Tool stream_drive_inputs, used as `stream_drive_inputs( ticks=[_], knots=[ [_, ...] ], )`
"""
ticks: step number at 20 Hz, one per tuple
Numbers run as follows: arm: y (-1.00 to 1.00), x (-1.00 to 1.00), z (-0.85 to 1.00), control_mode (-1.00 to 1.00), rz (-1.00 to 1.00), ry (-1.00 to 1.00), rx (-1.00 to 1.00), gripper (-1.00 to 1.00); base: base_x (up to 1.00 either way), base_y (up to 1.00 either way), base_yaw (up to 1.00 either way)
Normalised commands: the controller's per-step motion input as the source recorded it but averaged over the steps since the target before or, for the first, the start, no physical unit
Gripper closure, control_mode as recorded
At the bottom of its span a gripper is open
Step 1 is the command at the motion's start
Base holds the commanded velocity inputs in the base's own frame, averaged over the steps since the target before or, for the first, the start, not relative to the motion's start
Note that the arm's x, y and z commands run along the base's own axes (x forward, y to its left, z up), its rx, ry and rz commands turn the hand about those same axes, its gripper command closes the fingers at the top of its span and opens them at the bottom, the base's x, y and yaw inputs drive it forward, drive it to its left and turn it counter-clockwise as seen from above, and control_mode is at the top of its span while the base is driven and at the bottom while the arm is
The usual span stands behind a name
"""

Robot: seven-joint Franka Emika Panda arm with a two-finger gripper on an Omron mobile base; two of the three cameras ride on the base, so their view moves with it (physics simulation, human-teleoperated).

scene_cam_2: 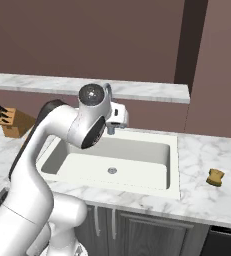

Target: Soak the sponge with water for a few seconds and then drop it inside the sink.

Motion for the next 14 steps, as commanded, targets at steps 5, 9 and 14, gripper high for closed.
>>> stream_drive_inputs(
  ticks=[5,9,14],
  knots=[
    [-0.03,0.05,-0.19,-1.00,0.00,-0.15,0.03,-1.00,0.00,0.00,0.00],
    [0.00,0.11,-0.25,-1.00,0.01,-0.15,0.05,-1.00,0.00,0.00,0.00],
    [0.00,0.20,-0.21,-1.00,0.03,-0.14,0.06,-1.00,0.00,0.00,0.00]
  ],
)
